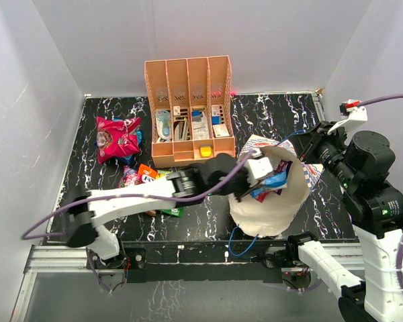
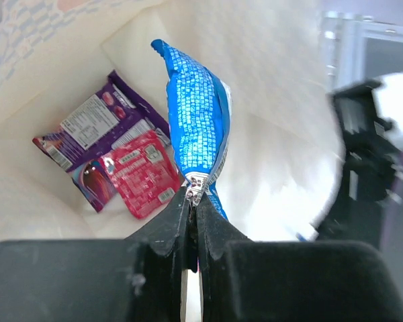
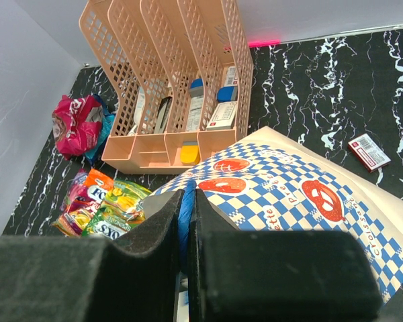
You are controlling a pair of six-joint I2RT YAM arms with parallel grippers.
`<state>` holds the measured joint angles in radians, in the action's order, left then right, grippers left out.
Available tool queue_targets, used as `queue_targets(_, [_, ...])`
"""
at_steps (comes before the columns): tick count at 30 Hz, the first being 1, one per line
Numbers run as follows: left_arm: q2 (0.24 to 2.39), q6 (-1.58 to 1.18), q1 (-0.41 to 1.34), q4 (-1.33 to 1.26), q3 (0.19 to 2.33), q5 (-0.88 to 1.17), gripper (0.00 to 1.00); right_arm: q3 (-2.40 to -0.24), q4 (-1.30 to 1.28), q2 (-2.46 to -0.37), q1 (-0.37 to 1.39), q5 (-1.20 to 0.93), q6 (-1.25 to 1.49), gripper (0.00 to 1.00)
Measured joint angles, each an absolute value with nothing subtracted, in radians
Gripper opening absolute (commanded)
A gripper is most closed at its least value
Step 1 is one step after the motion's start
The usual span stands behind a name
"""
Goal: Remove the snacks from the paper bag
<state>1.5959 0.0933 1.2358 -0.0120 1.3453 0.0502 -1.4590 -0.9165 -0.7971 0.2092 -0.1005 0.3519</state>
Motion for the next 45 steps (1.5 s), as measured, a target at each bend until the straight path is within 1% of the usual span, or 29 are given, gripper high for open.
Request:
queue_targets(4, [1.316,0.1,1.236,0.033,1.171,0.127,0.0,-1.459,-0.916,-0.794,0.209,-0.1,0.345,0.08])
queue_targets(7, [1.113,0.091,1.238,0.07,1.093,0.109,0.0,-1.459,-0.917,-0.79,0.209,-0.1,0.343,0.08])
queue_targets(11, [0.905,0.051,1.239,0.08,1.031,-0.04,0.0,-1.459,-0.916,-0.784,0.209,-0.1,0.342,0.08])
queue_targets(13, [0.829,0.017,1.238,0.083,0.998,-0.18,0.0,-1.459,-0.916,-0.783,0.209,-0.1,0.342,0.08])
queue_targets(15, [0.794,-0.03,1.238,0.104,0.982,-0.346,0.0,-1.458,-0.917,-0.783,0.209,-0.101,0.342,0.08])
queue_targets(18, [0.831,-0.153,1.237,0.201,0.982,-0.603,0.0,-1.458,-0.917,-0.783,0.209,-0.101,0.342,0.08])
queue_targets(20, [0.89,-0.271,1.227,0.317,0.982,-0.733,0.0,-1.458,-0.917,-0.783,0.209,-0.101,0.342,0.08])
queue_targets(22, [0.953,-0.388,1.195,0.429,0.974,-0.791,0.0,-1.458,-0.918,-0.783,0.209,-0.1,0.342,0.08])
queue_targets(25, [0.974,-0.5,1.085,0.51,0.897,-0.771,0.0,-1.458,-0.918,-0.783,0.209,-0.1,0.342,0.08])
queue_targets(29, [0.86,-0.572,0.962,0.546,0.786,-0.705,0.0,-1.458,-0.92,-0.783,0.209,-0.101,0.343,0.08])
queue_targets(33, [0.762,-0.61,0.902,0.554,0.76,-0.636,0.0,-1.458,-0.92,-0.783,0.209,-0.101,0.343,0.08])
queue_targets(36, [0.774,-0.598,0.849,0.538,0.753,-0.583,0.0,-1.449,-0.916,-0.776,0.209,-0.101,0.346,0.08])
queue_targets(39, [0.834,-0.571,0.781,0.508,0.747,-0.525,0.0,-1.443,-0.917,-0.772,0.209,-0.102,0.347,0.08])
queue_targets(45, [0.865,-0.481,0.651,0.454,0.67,-0.403,0.0,-1.444,-0.918,-0.772,0.209,-0.101,0.347,0.08])
